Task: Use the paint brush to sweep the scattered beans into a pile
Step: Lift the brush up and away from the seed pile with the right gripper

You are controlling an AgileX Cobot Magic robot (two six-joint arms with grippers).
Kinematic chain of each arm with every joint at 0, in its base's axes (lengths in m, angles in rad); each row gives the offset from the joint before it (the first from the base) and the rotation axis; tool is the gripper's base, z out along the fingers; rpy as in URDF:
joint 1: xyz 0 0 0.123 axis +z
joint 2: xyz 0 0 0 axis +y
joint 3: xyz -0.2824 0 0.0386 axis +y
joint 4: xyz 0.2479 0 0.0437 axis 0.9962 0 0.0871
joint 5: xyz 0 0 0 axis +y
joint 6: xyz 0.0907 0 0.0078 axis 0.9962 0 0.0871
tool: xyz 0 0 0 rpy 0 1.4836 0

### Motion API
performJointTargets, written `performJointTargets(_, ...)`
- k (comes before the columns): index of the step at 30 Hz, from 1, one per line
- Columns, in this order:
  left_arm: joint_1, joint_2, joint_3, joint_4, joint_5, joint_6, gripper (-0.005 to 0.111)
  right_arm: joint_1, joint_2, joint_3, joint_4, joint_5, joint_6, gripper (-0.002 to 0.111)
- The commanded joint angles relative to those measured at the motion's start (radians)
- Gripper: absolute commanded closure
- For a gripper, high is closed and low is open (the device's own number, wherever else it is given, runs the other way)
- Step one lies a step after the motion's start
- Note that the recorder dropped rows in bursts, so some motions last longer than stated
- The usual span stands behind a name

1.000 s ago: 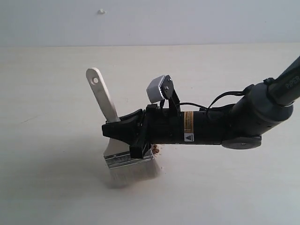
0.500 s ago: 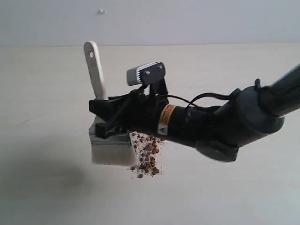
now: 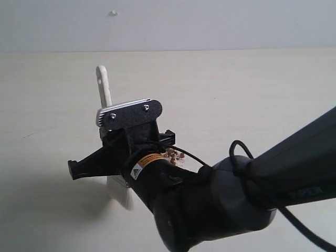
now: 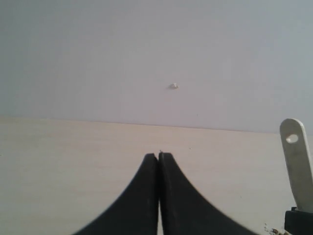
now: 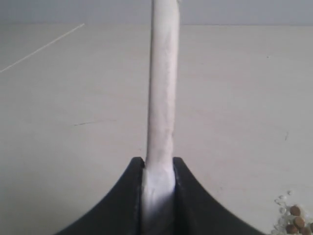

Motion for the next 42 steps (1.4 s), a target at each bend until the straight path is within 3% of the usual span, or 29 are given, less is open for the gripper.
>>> performJointTargets(1, -0.005, -0.006, 0.000, -0.004, -0.003, 0.007, 0.107, 0.012, 0.028, -0.050, 0.131, 0.018, -0.151, 0.108)
performJointTargets(7, -0.005, -0.006, 0.000, -0.004, -0.003, 0.007, 0.107, 0.012, 0.030, -0.059, 0.379, -0.018, -0.386, 0.108)
performJointTargets(17, -0.005, -0.006, 0.000, -0.004, -0.003, 0.007, 0.107, 0.012, -0.083, -0.059, 0.320, -0.053, -0.395, 0.108)
performJointTargets(22, -0.005, -0.006, 0.000, -0.004, -0.003, 0.007, 0.107, -0.028, -0.213, -0.057, -0.021, -0.023, -0.496, 0.108)
performJointTargets(26, -0.005, -0.006, 0.000, -0.004, -0.003, 0.007, 0.107, -0.190, -0.227, -0.057, -0.302, 0.079, -0.432, 0.108)
performJointTargets(28, -0.005, -0.006, 0.000, -0.004, -0.003, 0.007, 0.107, -0.303, -0.225, -0.057, -0.618, 0.130, -0.256, 0.108)
performJointTargets(31, -0.005, -0.006, 0.000, -0.004, -0.003, 0.007, 0.107, -0.527, -0.207, -0.095, -1.432, -0.044, 0.301, 0.108)
performJointTargets(34, -0.005, -0.006, 0.000, -0.004, -0.003, 0.007, 0.107, -0.716, -0.161, -0.171, -1.811, -0.216, 0.590, 0.108)
performJointTargets(37, -0.005, -0.006, 0.000, -0.004, -0.003, 0.007, 0.107, -0.811, -0.103, -0.213, -1.896, -0.367, 0.626, 0.108)
performJointTargets(42, -0.005, -0.006, 0.000, -0.004, -0.003, 0.007, 0.107, -0.863, 0.057, -0.313, -1.952, -0.384, 0.597, 0.108)
